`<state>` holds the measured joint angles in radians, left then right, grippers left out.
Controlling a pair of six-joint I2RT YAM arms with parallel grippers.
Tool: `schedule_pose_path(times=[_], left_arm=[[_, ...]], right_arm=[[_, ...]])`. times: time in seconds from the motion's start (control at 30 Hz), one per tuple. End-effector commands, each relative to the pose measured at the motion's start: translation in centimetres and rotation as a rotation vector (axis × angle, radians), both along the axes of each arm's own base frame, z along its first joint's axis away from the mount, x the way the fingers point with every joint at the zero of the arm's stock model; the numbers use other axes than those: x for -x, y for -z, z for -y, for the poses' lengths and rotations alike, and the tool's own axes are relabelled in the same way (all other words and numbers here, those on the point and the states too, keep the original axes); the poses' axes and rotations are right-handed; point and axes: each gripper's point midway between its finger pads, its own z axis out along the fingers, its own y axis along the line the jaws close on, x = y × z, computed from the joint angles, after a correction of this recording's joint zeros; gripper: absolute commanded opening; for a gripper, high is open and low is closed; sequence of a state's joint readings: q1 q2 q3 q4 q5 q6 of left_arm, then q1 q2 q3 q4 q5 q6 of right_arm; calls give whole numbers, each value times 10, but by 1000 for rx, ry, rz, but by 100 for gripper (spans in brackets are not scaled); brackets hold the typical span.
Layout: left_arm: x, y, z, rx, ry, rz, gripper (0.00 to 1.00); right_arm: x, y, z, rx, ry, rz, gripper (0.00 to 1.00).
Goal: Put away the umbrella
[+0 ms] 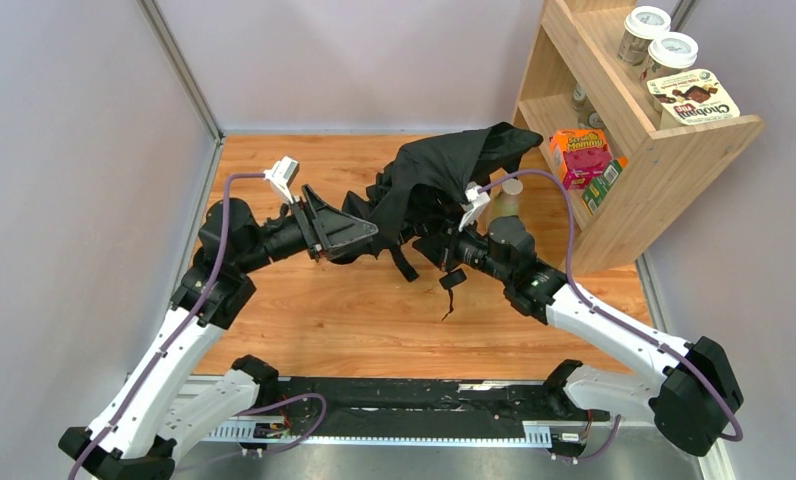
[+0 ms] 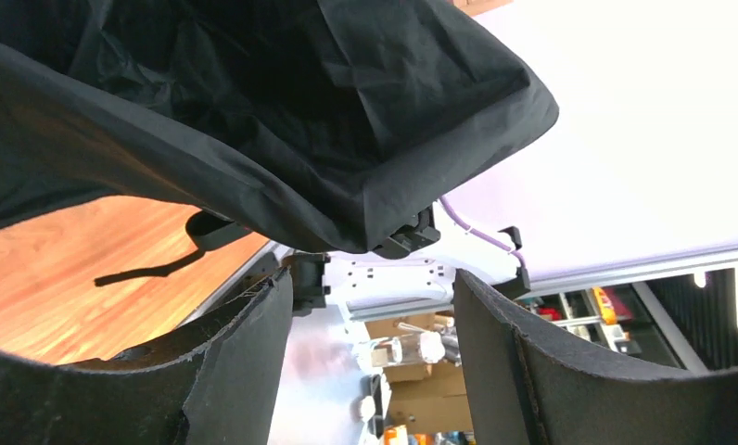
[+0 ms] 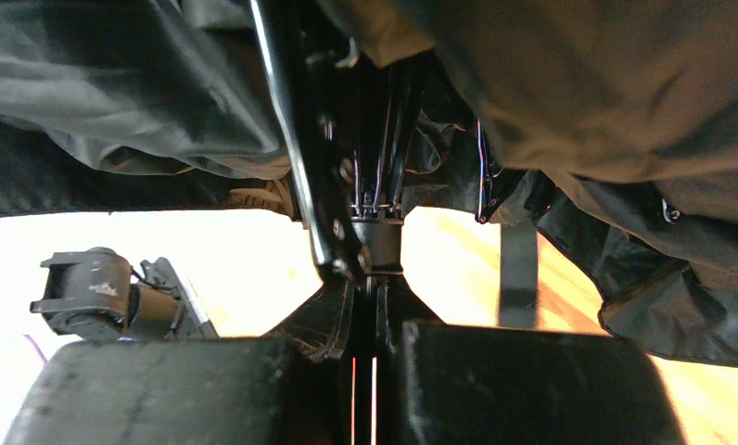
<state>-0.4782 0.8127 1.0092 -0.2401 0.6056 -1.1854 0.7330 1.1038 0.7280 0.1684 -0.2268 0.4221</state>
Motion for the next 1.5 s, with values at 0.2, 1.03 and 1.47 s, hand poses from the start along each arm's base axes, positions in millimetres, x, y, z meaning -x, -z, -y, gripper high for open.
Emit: schedule_pose_path(times=[0.2, 1.03, 1.47], left_arm=[[-26, -1, 13, 79, -22, -38, 72], [17, 73, -22, -472, 196, 303, 0], [7, 193, -62, -679, -30, -59, 7]], right_arm=[[-7, -56, -3, -46, 52, 173, 0], [40, -29, 7, -246, -403, -54, 0], [-7, 47, -2, -64, -224, -246, 0]])
